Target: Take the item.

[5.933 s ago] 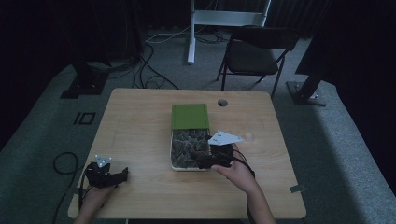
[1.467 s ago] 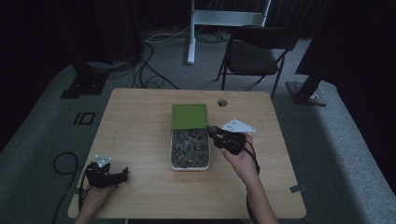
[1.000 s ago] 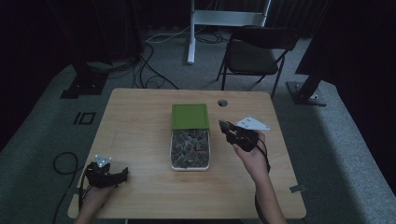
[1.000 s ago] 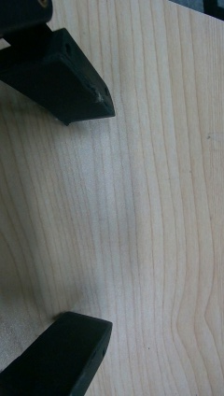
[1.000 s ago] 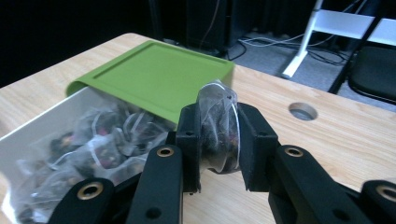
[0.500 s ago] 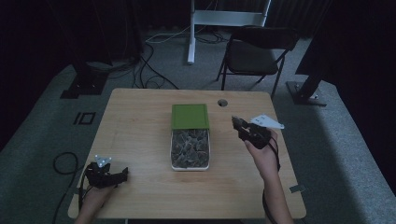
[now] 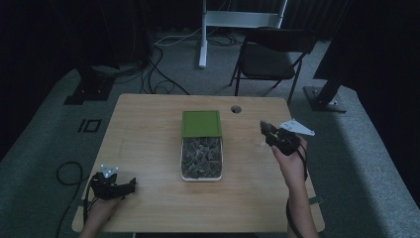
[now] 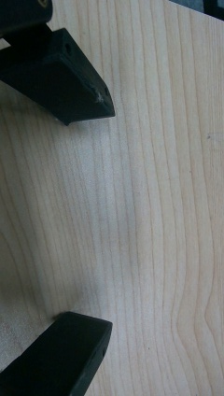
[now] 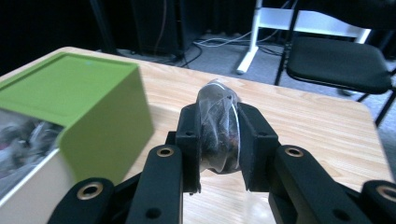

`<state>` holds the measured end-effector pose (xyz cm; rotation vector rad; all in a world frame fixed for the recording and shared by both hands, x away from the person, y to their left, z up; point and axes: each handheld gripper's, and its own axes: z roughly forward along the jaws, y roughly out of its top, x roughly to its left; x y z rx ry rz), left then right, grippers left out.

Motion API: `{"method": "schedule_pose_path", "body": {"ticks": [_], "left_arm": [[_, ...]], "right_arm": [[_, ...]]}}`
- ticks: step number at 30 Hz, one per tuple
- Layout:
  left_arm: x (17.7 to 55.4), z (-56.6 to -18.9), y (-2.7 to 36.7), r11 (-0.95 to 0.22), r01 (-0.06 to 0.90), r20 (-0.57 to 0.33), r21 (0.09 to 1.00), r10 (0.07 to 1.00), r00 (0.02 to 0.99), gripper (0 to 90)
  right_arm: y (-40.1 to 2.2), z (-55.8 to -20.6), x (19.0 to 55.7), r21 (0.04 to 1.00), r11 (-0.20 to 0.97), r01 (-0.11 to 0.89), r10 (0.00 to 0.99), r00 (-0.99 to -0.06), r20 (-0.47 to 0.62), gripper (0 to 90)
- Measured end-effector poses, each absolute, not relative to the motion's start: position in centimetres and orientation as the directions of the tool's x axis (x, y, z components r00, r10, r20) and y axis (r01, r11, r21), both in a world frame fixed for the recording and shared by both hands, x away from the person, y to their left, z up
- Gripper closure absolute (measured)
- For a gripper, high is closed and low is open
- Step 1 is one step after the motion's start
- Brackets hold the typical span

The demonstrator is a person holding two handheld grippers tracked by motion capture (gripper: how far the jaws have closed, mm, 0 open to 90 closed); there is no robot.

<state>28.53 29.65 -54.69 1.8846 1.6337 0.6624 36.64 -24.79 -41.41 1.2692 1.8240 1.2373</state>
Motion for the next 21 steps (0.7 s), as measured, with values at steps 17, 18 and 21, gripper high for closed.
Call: {"method": "schedule_pose_path", "body": {"ticks": [17, 18, 21], "left_arm": [[28.5, -54.7, 29.6, -0.106, 0.717, 0.009, 0.689, 0.990, 0.138, 2.2], [28.5, -54.7, 29.6, -0.106, 0.717, 0.009, 0.689, 0.990, 0.138, 2.2], [28.5, -54.7, 29.6, -0.106, 0.717, 0.009, 0.689, 0.990, 0.138, 2.2]], "right_arm": [[-27.4, -42.4, 38.6, 0.898, 0.078, 0.432, 0.954, -0.295, 0.059, 72.4], [-27.4, -42.5, 38.7, 0.897, 0.077, 0.436, 0.955, -0.291, 0.059, 72.4], [-27.6, -42.9, 39.1, 0.891, 0.079, 0.446, 0.957, -0.284, 0.057, 72.4]]}}
